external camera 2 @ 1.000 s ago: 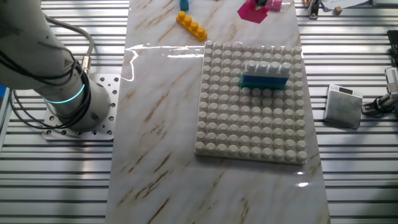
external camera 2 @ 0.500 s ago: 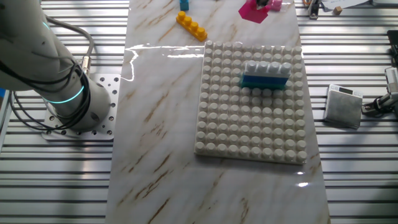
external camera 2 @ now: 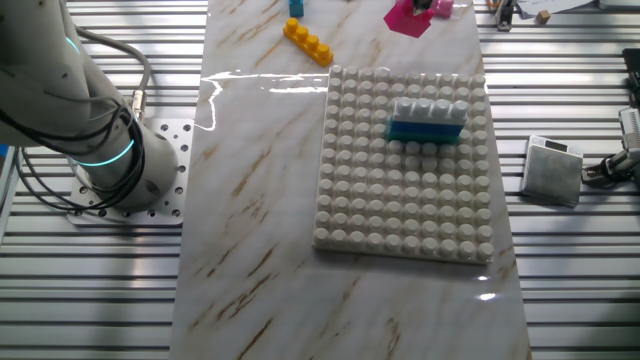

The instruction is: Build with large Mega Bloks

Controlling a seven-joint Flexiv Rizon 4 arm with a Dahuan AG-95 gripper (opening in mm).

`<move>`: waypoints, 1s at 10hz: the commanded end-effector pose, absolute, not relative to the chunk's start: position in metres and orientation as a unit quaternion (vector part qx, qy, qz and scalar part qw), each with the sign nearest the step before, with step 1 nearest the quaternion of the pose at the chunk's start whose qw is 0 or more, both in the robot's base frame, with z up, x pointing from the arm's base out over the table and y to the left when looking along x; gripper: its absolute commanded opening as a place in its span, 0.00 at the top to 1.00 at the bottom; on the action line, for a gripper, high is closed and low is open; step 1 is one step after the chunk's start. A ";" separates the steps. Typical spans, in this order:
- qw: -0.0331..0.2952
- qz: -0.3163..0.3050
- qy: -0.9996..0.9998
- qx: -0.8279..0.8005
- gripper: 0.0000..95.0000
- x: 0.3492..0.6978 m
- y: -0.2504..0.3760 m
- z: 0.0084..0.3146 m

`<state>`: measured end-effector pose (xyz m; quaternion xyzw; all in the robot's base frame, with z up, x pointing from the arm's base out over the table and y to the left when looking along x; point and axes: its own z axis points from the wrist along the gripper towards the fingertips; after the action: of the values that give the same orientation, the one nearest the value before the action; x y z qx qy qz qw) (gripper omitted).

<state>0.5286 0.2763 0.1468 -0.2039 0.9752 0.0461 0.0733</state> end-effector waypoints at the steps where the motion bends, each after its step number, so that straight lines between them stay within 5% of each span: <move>1: 0.073 0.043 0.976 -0.201 1.00 0.529 0.277 0.147; 10: 0.101 0.024 0.983 -0.151 1.00 0.529 0.277 0.147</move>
<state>0.5312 0.2762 0.1475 -0.1496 0.9831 0.0208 0.1036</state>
